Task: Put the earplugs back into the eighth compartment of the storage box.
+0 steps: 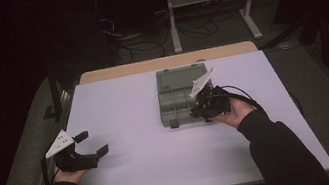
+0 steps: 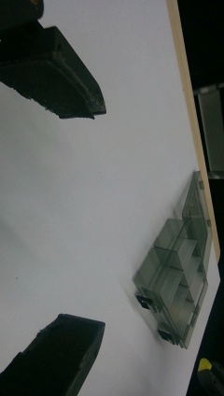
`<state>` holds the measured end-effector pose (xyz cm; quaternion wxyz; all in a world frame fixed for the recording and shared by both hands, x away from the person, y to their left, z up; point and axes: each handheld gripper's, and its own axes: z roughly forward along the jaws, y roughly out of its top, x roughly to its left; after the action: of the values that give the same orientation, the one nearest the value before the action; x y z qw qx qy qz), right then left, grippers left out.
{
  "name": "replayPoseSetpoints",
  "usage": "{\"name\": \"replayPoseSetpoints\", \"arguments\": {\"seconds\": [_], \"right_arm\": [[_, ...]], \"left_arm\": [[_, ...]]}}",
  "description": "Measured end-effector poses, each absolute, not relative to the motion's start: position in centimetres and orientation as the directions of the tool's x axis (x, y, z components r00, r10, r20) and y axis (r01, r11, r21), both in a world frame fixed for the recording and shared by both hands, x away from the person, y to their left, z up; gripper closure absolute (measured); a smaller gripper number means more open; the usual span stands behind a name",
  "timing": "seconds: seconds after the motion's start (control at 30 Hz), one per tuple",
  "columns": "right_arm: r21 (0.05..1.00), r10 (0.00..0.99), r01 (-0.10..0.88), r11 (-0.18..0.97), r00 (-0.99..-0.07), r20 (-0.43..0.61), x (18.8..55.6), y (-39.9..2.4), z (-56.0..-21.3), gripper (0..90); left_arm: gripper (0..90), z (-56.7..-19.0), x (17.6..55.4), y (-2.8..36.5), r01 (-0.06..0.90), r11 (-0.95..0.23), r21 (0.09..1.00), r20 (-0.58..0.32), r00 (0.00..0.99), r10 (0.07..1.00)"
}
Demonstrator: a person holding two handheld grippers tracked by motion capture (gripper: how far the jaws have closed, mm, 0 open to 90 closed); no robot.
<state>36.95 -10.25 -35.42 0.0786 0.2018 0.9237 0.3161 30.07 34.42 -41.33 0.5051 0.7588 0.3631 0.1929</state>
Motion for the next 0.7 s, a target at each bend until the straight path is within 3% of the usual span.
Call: {"name": "replayPoseSetpoints", "arguments": {"seconds": [0.7], "right_arm": [[0.567,0.587,0.494,0.659,-0.809,0.023,40.5,-14.8,-37.5,79.4]], "left_arm": [[0.0,-41.3,30.1,34.4,0.356,-0.228,0.906,-0.073,0.663,0.745]]}}
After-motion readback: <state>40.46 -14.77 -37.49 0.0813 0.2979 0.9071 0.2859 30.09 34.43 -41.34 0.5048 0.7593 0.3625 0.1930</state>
